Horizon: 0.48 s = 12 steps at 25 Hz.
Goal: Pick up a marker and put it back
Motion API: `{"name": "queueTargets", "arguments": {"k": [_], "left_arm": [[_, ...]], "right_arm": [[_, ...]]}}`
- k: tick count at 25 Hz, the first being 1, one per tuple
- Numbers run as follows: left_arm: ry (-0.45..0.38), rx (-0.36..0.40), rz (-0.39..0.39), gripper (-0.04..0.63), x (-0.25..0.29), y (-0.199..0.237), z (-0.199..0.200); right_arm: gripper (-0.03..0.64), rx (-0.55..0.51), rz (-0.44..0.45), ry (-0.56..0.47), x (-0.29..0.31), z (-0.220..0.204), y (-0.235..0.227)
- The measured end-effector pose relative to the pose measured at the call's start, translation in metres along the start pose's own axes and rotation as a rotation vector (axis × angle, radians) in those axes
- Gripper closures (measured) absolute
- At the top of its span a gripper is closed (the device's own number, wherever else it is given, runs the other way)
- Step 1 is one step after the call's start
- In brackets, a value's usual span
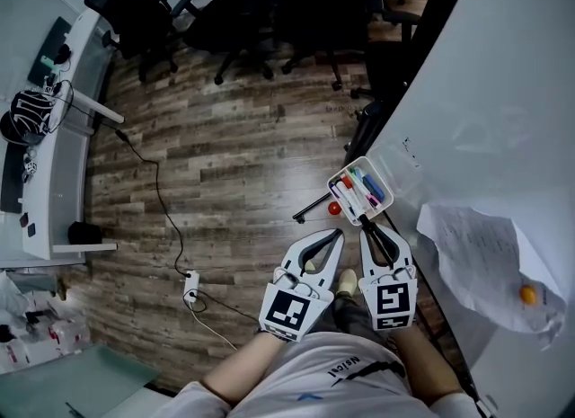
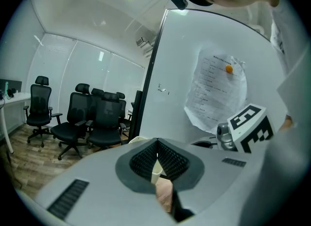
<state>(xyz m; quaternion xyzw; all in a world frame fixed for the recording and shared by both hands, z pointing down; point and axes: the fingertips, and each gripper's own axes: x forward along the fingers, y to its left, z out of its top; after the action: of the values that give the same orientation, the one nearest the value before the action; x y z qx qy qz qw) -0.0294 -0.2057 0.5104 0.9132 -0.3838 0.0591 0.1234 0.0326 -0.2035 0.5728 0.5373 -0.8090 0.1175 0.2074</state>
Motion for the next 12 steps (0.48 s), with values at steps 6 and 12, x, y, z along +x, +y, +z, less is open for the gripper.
{"name": "queueTargets", "arguments": {"k": [6,12], "left_arm": [[-0.002,-0.003,0.005,0.583,-0.005,-0.015,0.010],[-0.045,0.018,0.010,0.583,-0.011,-0.031,0.031]], "right_arm": [[0.545,0.007,0.015,-0.048,-0.022,0.021,-0.002],[0.545,0.016,0.035,-0.115,-0.048,0.046,-0.006]]}}
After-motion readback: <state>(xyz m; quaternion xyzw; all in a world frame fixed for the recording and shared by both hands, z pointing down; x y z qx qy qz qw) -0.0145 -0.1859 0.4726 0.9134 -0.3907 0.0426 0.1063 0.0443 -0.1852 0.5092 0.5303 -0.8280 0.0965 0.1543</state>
